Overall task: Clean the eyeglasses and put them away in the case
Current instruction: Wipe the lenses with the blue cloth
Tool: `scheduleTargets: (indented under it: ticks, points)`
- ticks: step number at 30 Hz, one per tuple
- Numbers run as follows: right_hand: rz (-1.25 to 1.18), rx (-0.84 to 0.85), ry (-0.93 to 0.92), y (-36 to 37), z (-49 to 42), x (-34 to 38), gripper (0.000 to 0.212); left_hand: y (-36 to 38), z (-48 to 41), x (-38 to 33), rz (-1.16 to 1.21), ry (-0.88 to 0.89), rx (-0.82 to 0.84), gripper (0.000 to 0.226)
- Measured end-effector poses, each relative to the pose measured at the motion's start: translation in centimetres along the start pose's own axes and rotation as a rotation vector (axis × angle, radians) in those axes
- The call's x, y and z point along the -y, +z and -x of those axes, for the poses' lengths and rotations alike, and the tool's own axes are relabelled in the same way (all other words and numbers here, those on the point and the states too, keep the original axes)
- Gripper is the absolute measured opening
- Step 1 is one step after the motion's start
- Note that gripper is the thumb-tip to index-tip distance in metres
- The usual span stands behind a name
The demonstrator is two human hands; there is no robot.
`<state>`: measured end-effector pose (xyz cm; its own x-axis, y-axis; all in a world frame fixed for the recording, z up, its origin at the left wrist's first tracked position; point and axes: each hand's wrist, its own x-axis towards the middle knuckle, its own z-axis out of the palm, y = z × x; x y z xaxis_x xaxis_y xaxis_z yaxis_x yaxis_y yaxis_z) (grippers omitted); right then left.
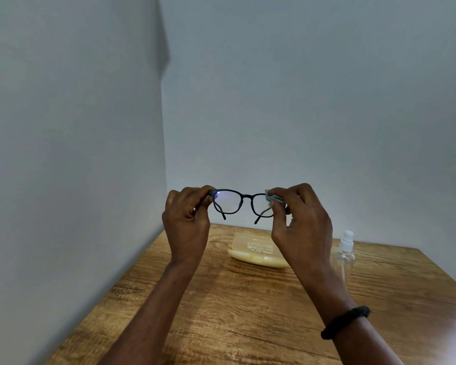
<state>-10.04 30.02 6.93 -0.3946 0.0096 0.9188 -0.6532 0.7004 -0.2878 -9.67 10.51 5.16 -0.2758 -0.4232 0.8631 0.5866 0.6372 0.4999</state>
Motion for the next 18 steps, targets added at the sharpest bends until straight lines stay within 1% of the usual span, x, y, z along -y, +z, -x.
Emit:
scheduleTargets:
  ticks: [4, 13, 18]
  points:
    - [0.000, -0.010, -0.043, 0.2, 0.1, 0.3, 0.024, 0.0, 0.2, -0.1, 0.005, 0.012, 0.002, 0.015]
    - [-0.055, 0.058, -0.201, 0.6, 0.5, 1.3, 0.021, -0.2, -0.1, 0.3, -0.011, -0.014, -0.036, 0.018]
    - [-0.025, 0.110, -0.204, 0.6, 0.8, 1.1, 0.020, -0.4, -0.3, 0.5, -0.014, -0.019, -0.049, 0.019]
